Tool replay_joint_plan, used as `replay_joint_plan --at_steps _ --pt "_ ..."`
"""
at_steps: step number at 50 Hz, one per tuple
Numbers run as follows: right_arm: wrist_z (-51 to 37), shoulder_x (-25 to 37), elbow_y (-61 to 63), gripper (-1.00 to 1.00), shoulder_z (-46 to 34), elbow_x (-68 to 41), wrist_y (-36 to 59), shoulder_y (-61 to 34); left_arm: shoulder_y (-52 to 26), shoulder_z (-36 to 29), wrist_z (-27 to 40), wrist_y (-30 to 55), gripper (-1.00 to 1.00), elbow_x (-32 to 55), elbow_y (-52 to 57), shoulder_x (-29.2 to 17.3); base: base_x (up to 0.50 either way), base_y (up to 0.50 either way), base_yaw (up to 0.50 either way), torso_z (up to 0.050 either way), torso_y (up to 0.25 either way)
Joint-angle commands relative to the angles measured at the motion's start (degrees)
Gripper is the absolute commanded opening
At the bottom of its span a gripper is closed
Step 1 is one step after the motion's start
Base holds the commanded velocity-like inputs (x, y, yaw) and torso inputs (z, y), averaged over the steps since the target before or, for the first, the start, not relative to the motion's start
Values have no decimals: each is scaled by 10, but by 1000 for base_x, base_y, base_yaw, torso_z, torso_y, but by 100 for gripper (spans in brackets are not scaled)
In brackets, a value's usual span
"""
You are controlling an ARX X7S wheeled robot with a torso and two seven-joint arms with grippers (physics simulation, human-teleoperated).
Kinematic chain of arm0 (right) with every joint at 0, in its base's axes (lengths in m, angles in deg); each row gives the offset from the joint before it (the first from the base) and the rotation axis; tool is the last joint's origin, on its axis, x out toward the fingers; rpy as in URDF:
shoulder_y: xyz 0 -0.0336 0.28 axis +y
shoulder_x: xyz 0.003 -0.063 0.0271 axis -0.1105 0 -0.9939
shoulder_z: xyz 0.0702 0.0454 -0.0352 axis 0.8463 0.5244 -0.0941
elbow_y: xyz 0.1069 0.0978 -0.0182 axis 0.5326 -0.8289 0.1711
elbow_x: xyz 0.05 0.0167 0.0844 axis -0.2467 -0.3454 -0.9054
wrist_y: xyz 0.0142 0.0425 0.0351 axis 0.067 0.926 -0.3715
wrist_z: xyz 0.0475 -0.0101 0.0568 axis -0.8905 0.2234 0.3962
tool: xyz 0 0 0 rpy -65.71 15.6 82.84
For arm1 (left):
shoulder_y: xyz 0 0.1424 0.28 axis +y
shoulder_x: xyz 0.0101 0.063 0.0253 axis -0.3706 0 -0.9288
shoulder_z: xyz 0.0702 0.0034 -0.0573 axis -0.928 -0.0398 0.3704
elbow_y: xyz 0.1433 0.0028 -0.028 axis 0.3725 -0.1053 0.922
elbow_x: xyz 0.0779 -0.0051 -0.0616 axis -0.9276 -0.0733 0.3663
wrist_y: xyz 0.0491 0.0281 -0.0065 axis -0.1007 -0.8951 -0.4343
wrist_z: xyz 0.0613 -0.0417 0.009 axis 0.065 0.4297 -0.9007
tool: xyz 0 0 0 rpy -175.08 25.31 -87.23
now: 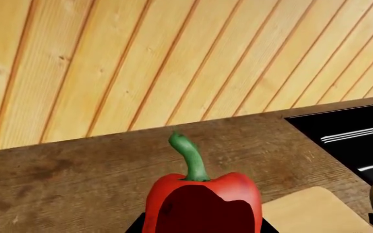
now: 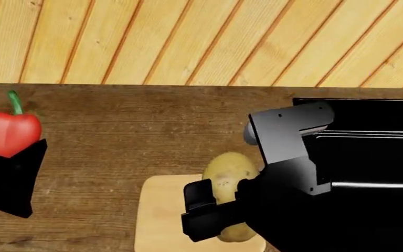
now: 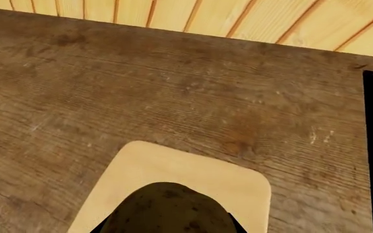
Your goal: Pick the vegetables from the sink and place them on the cutting board.
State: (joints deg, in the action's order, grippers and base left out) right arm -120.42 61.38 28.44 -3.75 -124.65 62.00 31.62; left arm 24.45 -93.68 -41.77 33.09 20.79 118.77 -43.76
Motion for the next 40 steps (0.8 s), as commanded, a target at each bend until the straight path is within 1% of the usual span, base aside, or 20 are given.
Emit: replay_joint_plan --at_steps 1,19,20,30,40 --pt "67 -12 -18 -100 -22 59 -20 19 8 10 -7 -6 -100 -7 -4 7 0 0 0 0 0" --pt "84 -13 -26 -100 -41 86 -38 28 3 1 -10 -6 -100 -7 -11 12 0 0 0 0 0" --pt "83 -13 -25 100 -41 85 -37 28 3 0 -8 -7 -100 -8 -10 14 0 0 0 0 0" --pt "77 -10 -16 100 -42 84 -41 29 7 -4 -11 -10 -100 -13 -11 16 0 0 0 0 0" --pt "52 -4 10 100 -24 76 -47 -8 -3 -20 -13 -5 -100 -15 -16 29 0 0 0 0 1"
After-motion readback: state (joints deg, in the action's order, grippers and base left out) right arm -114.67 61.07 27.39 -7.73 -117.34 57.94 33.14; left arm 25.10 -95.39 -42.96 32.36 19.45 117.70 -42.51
